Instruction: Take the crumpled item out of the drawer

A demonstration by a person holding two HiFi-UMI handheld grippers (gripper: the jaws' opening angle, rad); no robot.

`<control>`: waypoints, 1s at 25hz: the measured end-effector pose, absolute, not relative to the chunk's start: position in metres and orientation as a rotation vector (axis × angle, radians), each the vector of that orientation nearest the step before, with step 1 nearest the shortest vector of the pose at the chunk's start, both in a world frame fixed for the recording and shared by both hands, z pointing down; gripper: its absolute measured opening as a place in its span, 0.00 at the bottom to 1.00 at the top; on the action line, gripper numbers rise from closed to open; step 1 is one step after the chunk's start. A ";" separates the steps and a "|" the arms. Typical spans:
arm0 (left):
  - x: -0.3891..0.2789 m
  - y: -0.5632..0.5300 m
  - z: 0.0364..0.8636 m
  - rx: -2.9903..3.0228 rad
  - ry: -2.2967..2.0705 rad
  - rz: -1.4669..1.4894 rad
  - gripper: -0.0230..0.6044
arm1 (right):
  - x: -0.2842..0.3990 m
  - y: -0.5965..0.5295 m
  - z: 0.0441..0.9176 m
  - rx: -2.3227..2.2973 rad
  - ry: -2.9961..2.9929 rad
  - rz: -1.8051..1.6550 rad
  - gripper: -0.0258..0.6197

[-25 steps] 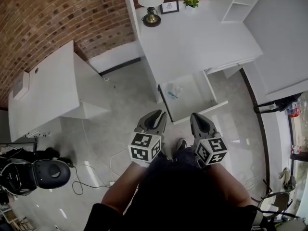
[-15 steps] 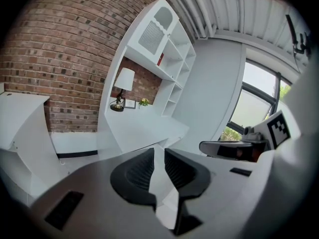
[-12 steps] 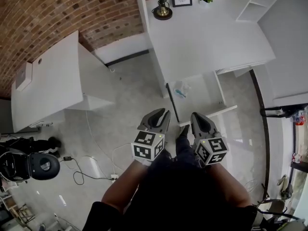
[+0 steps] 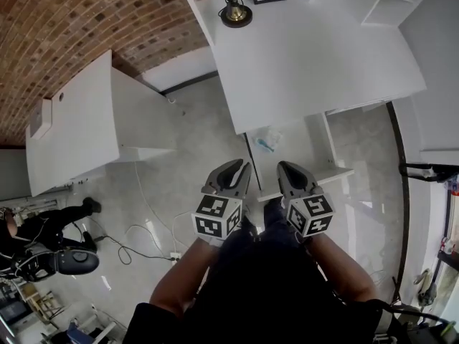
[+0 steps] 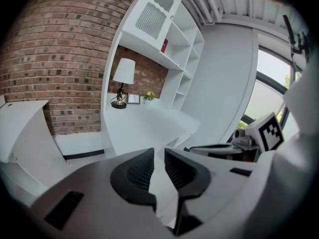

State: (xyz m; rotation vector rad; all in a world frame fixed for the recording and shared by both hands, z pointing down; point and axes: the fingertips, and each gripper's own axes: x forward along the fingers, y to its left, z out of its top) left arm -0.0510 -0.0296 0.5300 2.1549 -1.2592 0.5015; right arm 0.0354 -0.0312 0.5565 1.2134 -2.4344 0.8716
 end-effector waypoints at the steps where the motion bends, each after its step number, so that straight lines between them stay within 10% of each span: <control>1: -0.047 -0.034 0.533 2.151 -1.264 0.509 0.14 | 0.036 -0.034 0.563 1.178 -2.432 0.848 0.04; 25: -0.061 -0.039 0.634 2.121 -1.165 0.681 0.14 | 0.012 -0.077 0.792 0.650 -1.972 0.285 0.21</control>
